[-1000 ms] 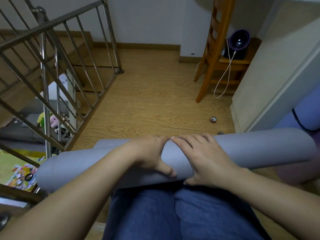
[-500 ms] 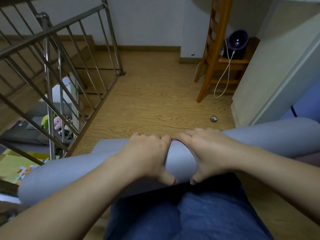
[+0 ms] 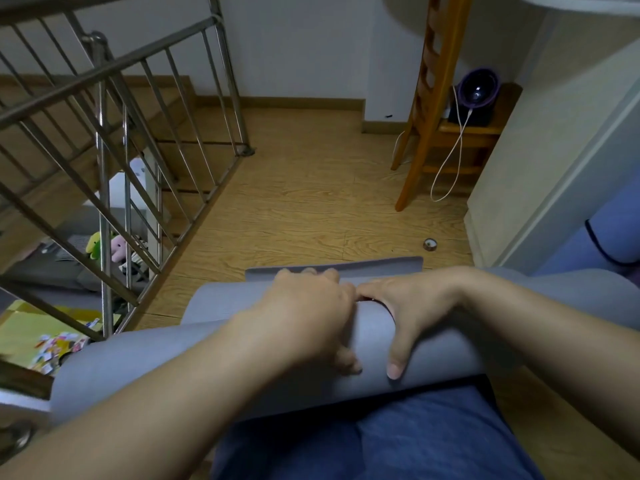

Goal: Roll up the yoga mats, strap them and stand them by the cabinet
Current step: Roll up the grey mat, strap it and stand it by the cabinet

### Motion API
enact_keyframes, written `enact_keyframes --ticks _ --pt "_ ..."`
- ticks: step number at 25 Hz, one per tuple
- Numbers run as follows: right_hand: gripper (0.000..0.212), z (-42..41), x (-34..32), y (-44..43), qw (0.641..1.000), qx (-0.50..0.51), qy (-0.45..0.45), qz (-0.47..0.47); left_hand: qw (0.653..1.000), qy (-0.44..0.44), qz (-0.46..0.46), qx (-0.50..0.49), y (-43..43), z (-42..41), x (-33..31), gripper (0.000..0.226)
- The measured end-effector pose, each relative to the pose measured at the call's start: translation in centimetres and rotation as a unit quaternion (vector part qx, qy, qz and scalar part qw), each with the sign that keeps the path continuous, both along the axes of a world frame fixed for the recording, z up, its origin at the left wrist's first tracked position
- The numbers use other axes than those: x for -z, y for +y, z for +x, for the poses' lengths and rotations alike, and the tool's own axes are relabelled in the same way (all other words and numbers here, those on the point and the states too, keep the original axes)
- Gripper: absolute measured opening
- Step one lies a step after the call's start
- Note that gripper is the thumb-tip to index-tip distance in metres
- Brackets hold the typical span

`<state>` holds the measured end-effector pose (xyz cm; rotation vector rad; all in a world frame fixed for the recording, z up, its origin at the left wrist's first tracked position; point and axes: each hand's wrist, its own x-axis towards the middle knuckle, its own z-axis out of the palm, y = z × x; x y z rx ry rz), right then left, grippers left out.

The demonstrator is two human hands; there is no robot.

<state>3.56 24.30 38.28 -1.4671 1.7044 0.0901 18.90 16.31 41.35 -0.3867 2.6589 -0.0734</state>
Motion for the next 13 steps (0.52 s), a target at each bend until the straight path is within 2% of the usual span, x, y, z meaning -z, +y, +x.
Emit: enact_keyframes --ticks 2,4,6,8,11,13 --pt "0.092 -0.4 0.0 -0.9 0.999 0.007 -0.025 0.027 0.998 0.028 -0.046 0.015 1.8 0.8 1.0 0.08" --pt "0.083 -0.6 -0.2 -1.5 0.999 0.015 -0.023 0.044 0.999 0.026 -0.045 -0.005 2.1 1.1 2.1 0.089" --pt "0.089 -0.4 -0.9 -1.0 1.0 0.024 0.005 0.02 0.999 0.021 -0.018 -0.018 1.1 0.9 2.9 0.096" --pt "0.095 0.5 -1.9 0.4 0.994 0.022 0.085 -0.058 0.999 0.015 0.026 -0.03 -0.6 0.3 3.0 0.097" --pt "0.109 3.1 -1.1 2.4 0.956 -0.047 0.251 -0.147 0.988 -0.012 0.141 -0.062 -3.3 -1.2 2.9 0.095" --pt "0.124 3.9 0.8 2.4 0.94 -0.036 0.288 -0.179 0.974 -0.043 0.205 -0.082 -4.7 -2.1 2.3 0.093"
